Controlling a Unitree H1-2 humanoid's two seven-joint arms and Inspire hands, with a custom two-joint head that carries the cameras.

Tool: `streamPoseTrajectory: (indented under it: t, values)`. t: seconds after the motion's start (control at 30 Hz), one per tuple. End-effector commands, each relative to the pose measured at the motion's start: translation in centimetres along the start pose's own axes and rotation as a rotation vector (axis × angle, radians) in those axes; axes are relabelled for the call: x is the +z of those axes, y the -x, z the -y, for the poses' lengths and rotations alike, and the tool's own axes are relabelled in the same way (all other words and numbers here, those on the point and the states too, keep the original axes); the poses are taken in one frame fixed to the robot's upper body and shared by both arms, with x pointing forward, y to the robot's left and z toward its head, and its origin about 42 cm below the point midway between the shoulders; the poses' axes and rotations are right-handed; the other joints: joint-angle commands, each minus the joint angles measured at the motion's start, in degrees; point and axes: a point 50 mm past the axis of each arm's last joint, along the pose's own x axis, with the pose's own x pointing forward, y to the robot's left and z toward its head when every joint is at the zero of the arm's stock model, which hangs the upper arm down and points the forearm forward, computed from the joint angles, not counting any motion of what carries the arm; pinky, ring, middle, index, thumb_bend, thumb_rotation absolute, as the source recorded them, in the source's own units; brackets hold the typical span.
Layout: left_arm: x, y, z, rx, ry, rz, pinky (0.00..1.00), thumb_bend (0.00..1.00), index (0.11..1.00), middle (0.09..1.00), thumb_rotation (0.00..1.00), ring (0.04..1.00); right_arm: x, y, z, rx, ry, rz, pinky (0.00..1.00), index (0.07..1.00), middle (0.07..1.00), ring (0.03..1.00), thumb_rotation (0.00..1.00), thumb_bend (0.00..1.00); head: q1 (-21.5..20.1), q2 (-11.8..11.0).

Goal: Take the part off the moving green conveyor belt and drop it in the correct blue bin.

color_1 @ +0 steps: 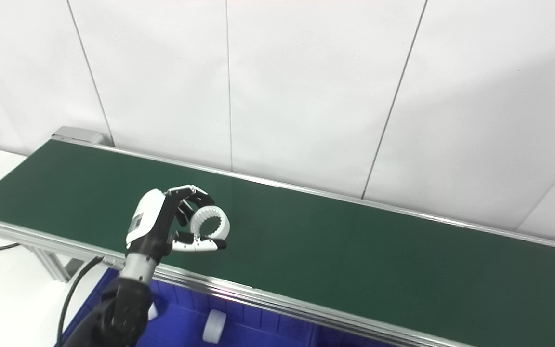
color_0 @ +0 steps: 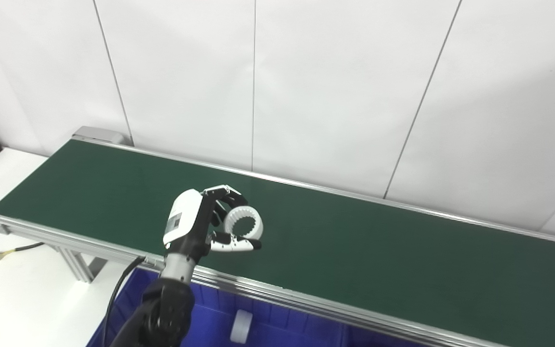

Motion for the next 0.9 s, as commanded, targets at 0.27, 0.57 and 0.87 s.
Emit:
streamPoseTrajectory:
  t: [0.27, 0.57, 0.87]
  values:
    - [-0.1, 5.6, 1.8, -0.108, 0.085, 0.031, 0.29, 0.51, 0.505, 0.420, 0.00, 0.342, 2.9, 0.9, 0.8, -0.074, -0.011, 0.089, 0.66, 0.760, 0.682, 0.689, 0.14, 0.80, -8.7, 6.3]
    - [-2.6, 7.9, 0.3, -0.155, 0.095, 0.084, 0.32, 0.51, 0.499, 0.444, 0.00, 0.364, 3.9, 0.5, 0.1, -0.065, -0.008, 0.093, 0.67, 0.786, 0.694, 0.709, 0.31, 0.76, -14.8, 12.4]
    - [-7.2, 8.1, -1.8, -0.200, 0.005, -0.003, 0.31, 0.51, 0.503, 0.440, 0.00, 0.359, 4.8, 0.2, 0.7, -0.055, -0.015, 0.083, 0.71, 0.795, 0.703, 0.725, 0.43, 0.77, -15.3, 15.3]
